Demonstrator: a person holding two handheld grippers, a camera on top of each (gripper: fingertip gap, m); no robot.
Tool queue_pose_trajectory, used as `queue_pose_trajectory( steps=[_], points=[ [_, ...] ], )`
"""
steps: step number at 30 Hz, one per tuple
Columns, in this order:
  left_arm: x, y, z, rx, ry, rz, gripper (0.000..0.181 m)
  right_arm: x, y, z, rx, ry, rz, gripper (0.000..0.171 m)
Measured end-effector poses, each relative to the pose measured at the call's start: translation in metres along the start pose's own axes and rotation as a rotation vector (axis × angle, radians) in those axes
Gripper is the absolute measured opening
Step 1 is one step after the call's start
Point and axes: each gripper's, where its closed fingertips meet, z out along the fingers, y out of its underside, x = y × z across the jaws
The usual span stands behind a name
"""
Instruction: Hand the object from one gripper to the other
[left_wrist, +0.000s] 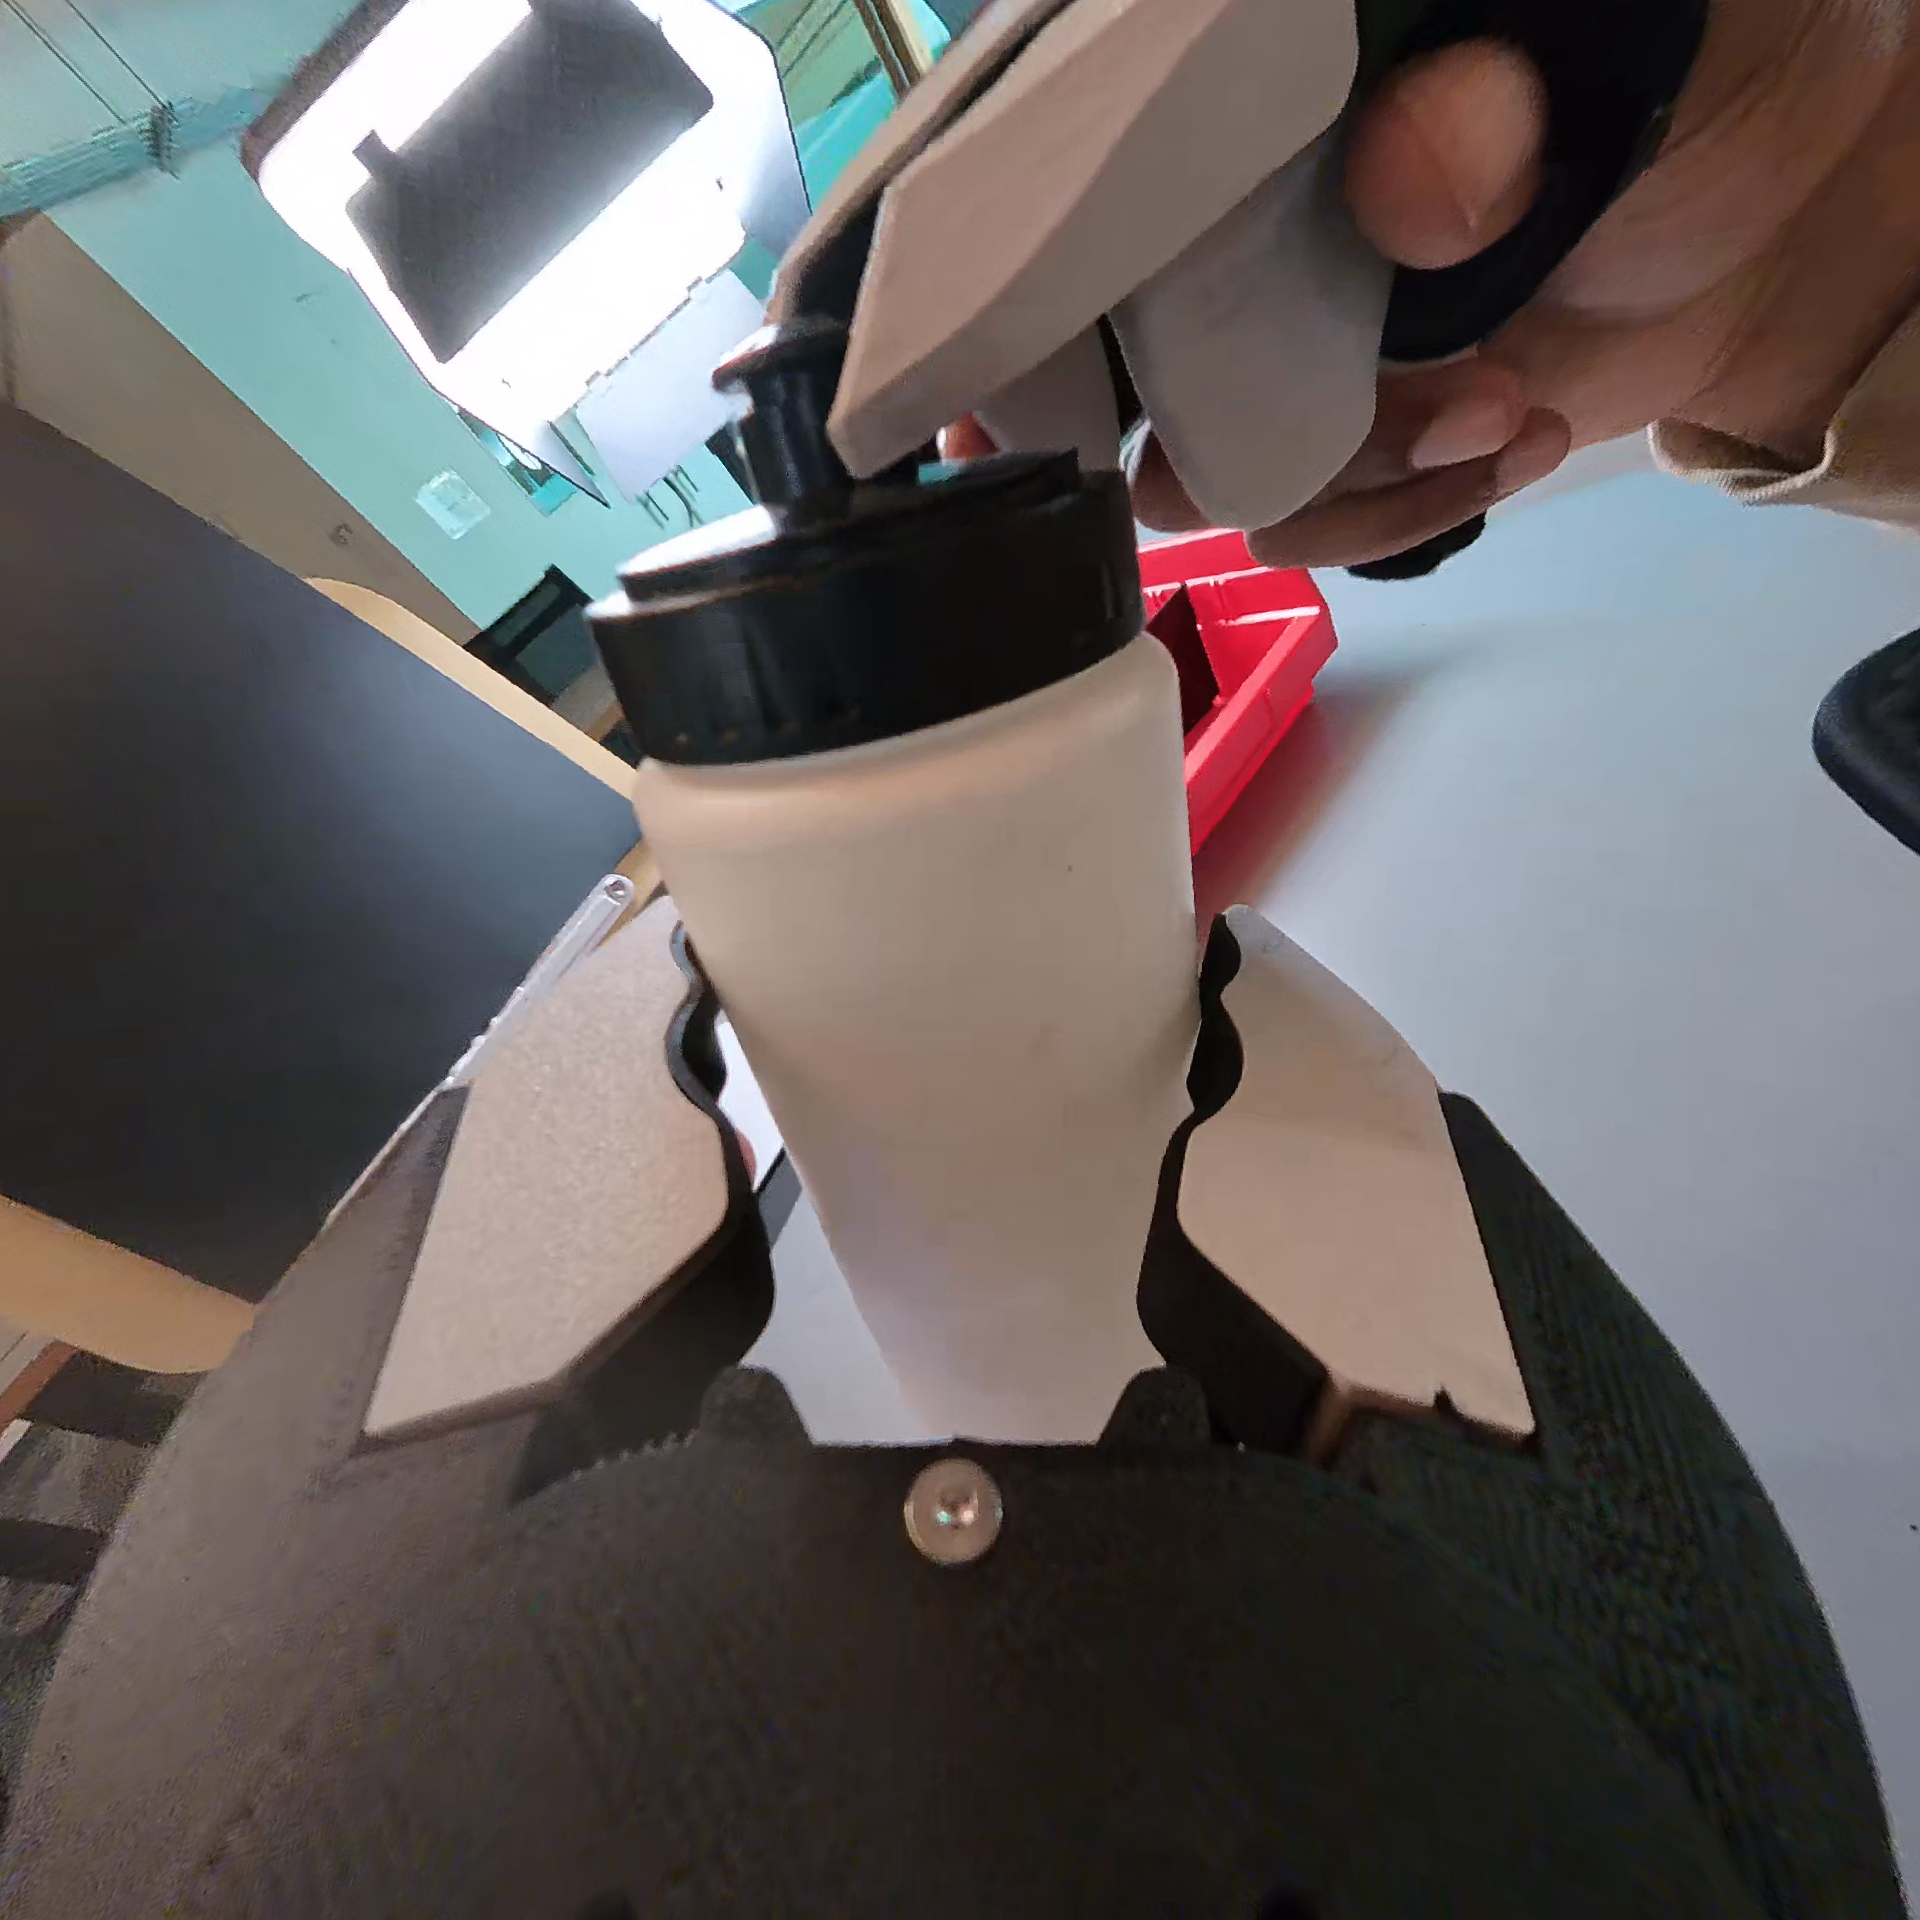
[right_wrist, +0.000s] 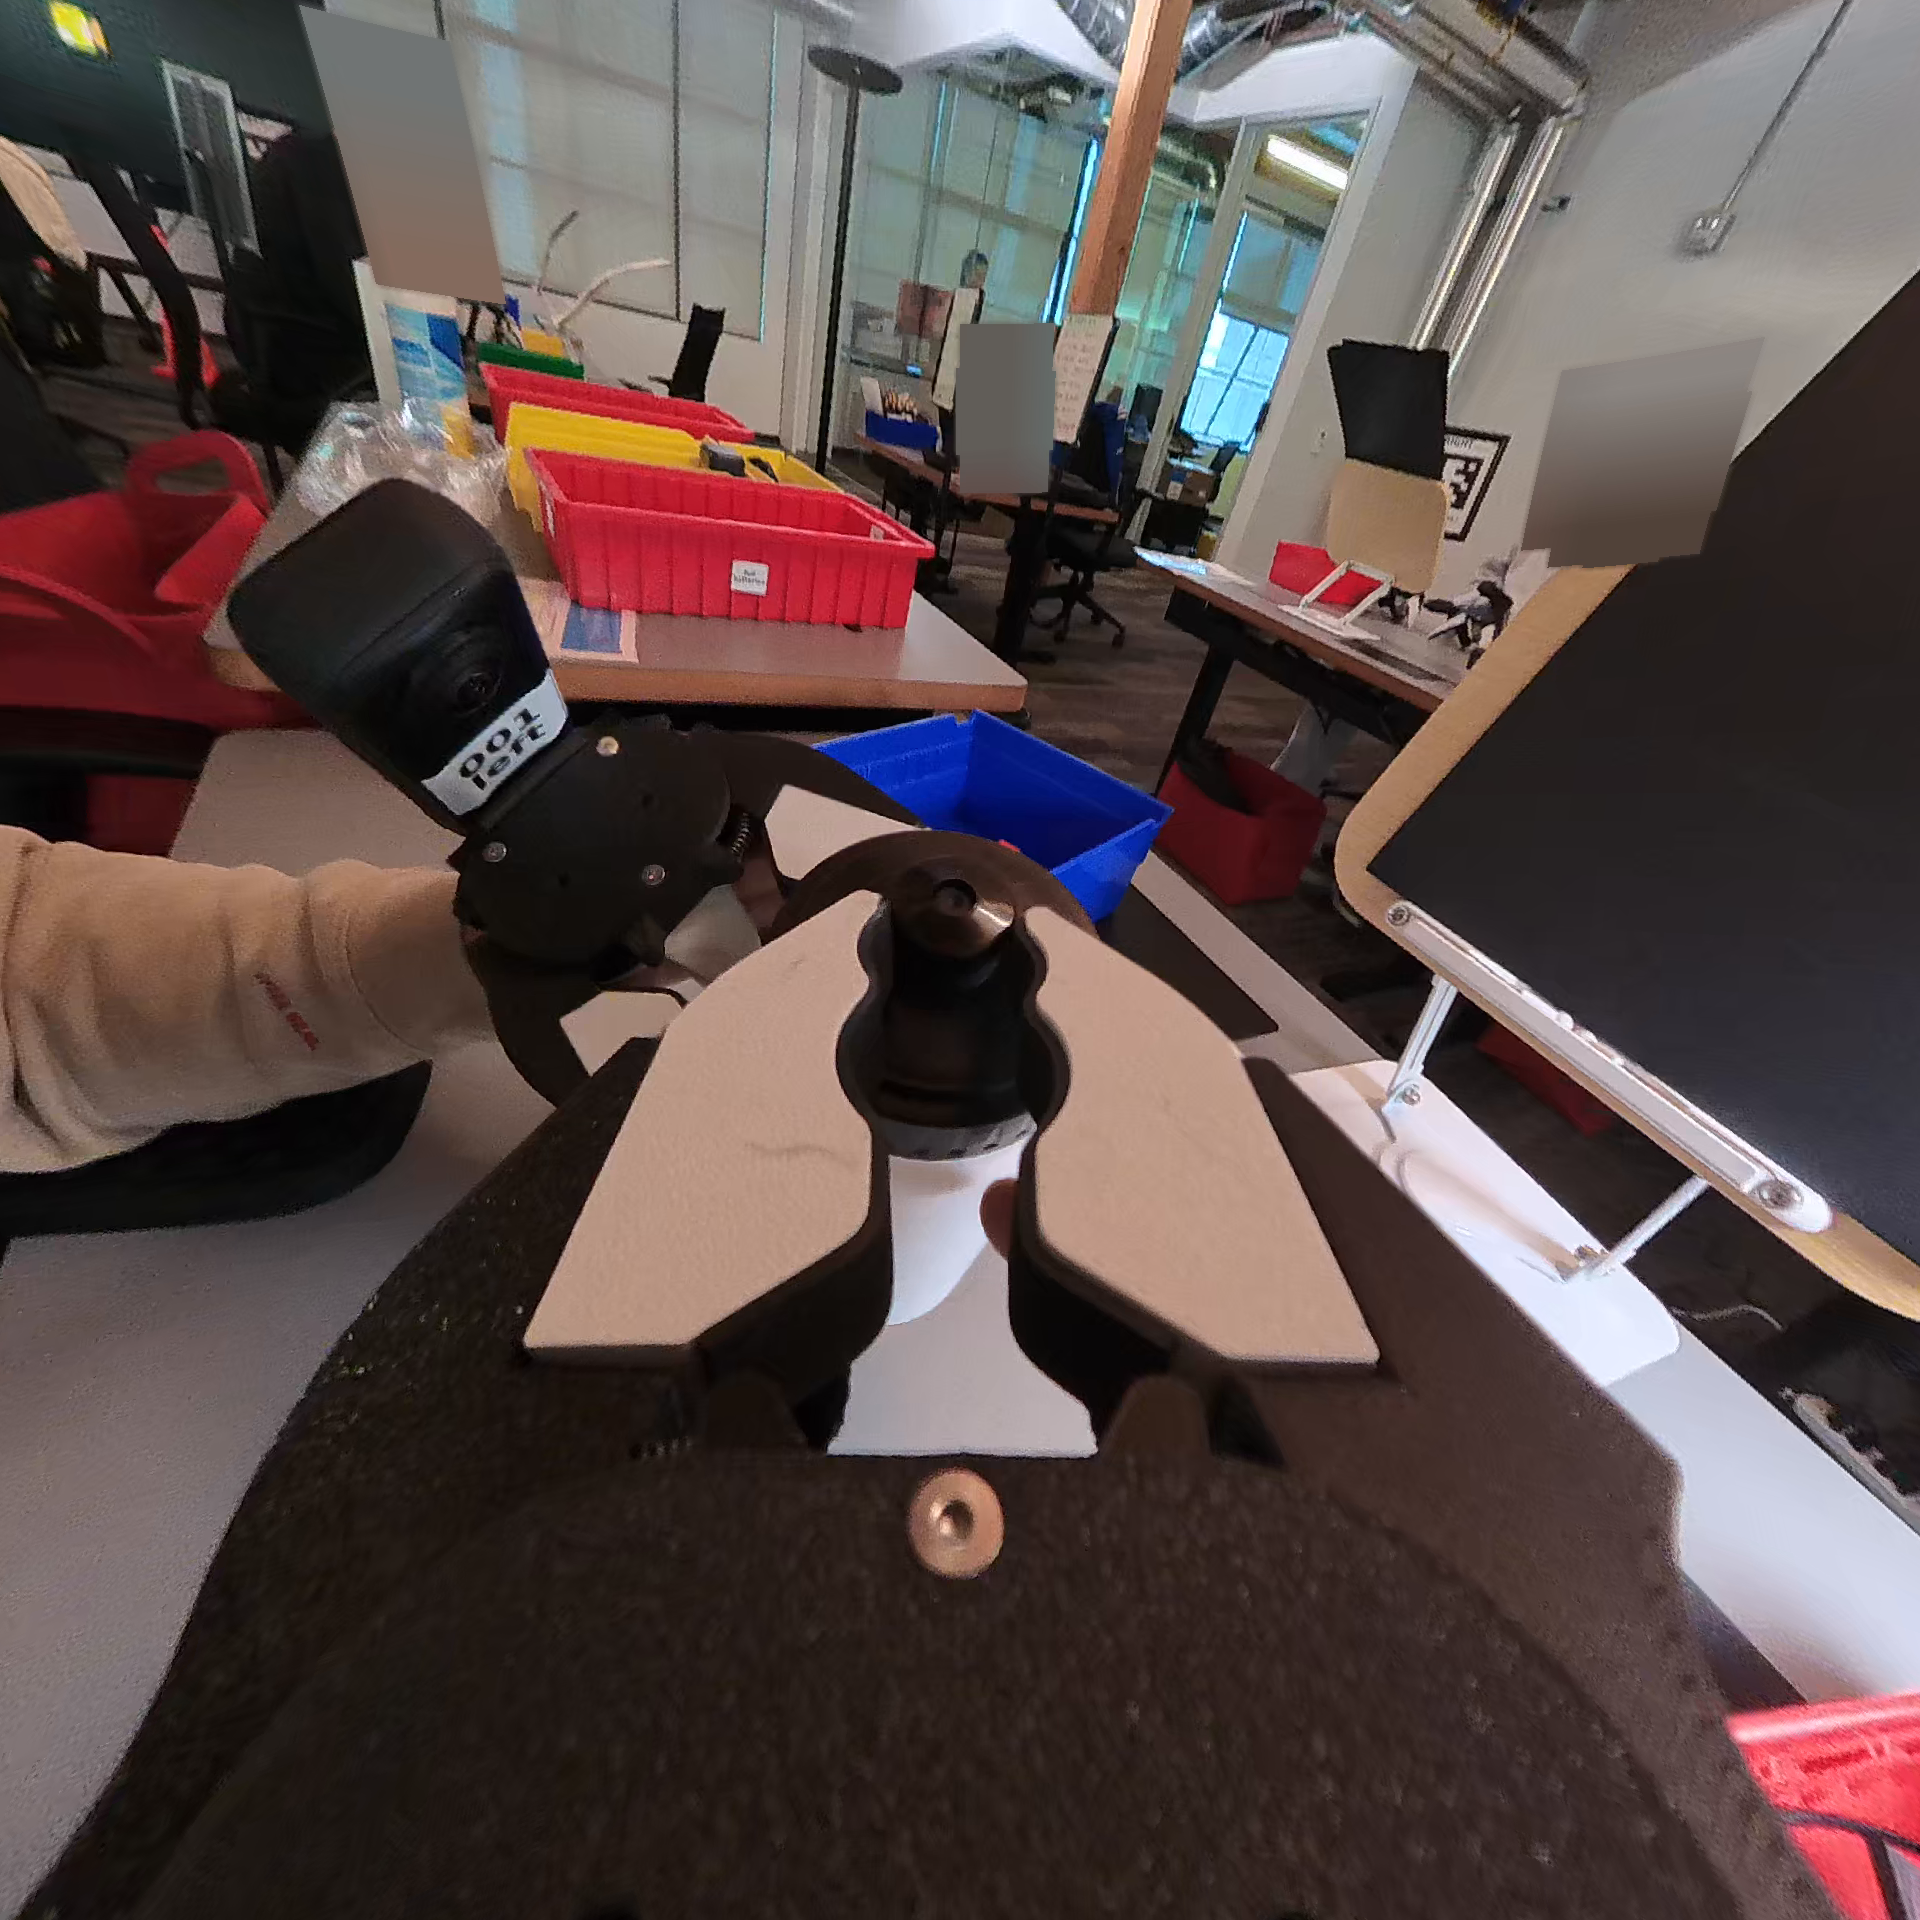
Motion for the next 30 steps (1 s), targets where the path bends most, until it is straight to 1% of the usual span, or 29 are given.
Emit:
queue_pose_trajectory(
  steps=[3, 6, 7, 9, 13, 17, 22, 26, 30],
  points=[
    [-0.006, -0.005, -0.005, 0.024, -0.005, -0.008, 0.087, 0.002, -0.008, -0.005, 0.051, -0.009, 0.022, 0.020],
    [-0.012, -0.012, -0.013, 0.083, 0.011, -0.080, 0.084, 0.007, -0.016, -0.011, 0.113, -0.005, 0.046, 0.020],
    [-0.017, -0.013, -0.016, 0.101, 0.017, -0.116, 0.090, 0.012, -0.023, -0.017, 0.157, 0.005, 0.064, 0.020],
    [-0.026, -0.010, -0.023, 0.116, 0.060, -0.207, 0.092, 0.028, -0.031, -0.034, 0.200, 0.055, 0.071, 0.021],
    [-0.051, -0.005, -0.037, 0.170, 0.060, -0.359, 0.089, 0.069, -0.036, -0.076, 0.224, 0.187, 0.082, 0.020],
    [-0.061, 0.002, -0.040, 0.182, 0.039, -0.394, 0.085, 0.098, -0.027, -0.108, 0.152, 0.311, 0.049, 0.020],
    [-0.055, 0.008, -0.033, 0.159, 0.051, -0.392, 0.083, 0.114, -0.013, -0.129, 0.009, 0.414, 0.021, 0.020],
    [-0.049, 0.011, -0.027, 0.134, 0.066, -0.386, 0.083, 0.113, -0.006, -0.129, -0.060, 0.432, 0.003, 0.020],
    [-0.042, 0.011, -0.024, 0.127, 0.093, -0.385, 0.082, 0.101, -0.003, -0.111, -0.088, 0.374, -0.015, 0.020]
  ],
)
